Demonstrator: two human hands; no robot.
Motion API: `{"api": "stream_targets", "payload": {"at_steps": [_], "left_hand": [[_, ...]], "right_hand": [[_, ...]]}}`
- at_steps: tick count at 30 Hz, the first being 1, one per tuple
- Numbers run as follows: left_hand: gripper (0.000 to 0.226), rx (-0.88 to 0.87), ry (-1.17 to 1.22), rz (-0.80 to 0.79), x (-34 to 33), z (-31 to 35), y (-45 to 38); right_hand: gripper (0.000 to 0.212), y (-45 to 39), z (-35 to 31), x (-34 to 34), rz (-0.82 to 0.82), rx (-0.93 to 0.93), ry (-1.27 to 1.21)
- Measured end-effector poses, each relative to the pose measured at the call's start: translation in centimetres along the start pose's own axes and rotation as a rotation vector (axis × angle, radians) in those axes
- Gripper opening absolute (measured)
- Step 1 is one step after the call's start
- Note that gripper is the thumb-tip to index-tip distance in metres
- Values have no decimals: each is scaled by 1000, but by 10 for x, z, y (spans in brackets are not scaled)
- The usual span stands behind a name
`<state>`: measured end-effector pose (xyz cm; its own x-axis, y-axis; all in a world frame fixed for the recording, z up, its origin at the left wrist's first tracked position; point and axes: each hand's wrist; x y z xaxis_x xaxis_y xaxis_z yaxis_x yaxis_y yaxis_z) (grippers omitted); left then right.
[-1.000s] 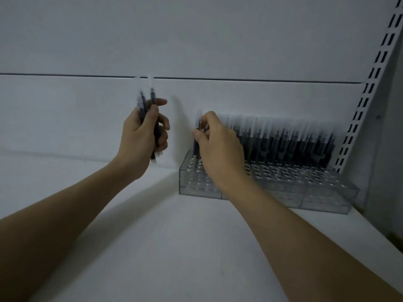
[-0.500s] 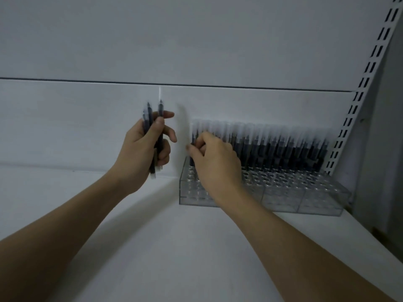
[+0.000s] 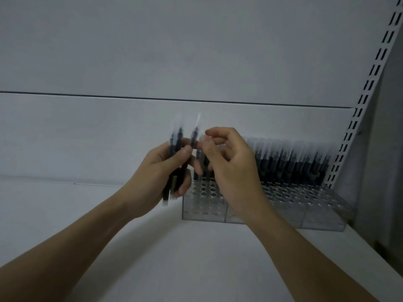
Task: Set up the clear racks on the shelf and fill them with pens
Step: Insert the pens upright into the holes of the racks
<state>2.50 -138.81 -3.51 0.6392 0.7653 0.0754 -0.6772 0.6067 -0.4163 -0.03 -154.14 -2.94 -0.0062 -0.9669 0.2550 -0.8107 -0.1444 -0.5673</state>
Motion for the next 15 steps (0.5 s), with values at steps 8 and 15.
{"api": "stream_targets", "payload": {"at_steps": [8,15], "left_hand": [[38,68,-171,-82,-6,0,2],[31,65,-185,-19,-6,-2,2]], "right_hand": [[9,0,-7,12,31,-2,-216],[19,-4,-5,13,24,-55,-313]]}}
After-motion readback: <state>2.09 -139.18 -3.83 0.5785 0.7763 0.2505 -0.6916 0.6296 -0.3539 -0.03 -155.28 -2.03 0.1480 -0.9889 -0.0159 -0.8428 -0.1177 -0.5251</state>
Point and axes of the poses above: each hand's wrist, its own y-axis away from the middle knuckle, its own x-axis out of the back of the hand, z = x × y, and after that the axes turned 14 degrees about -z, right-handed
